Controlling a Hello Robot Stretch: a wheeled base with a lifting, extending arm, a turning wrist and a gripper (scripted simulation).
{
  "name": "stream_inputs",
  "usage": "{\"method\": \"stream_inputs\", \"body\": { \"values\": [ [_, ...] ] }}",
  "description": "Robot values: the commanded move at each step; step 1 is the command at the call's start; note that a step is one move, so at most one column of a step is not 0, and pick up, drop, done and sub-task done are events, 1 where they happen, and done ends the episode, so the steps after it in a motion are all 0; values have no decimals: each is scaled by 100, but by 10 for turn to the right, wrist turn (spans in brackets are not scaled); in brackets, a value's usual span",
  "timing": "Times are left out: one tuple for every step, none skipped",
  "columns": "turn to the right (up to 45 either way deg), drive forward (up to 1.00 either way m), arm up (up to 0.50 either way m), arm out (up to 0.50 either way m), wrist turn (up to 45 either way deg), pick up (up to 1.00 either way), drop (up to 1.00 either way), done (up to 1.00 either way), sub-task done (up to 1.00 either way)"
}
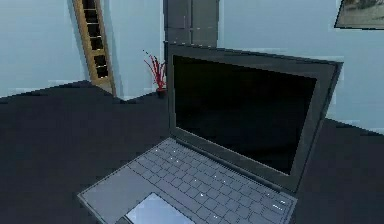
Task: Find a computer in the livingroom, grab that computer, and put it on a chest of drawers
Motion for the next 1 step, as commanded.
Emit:
{"method": "stream_inputs", "body": {
  "values": [
    [-300,0,0,0,0,0,0,0,0]
  ]
}}
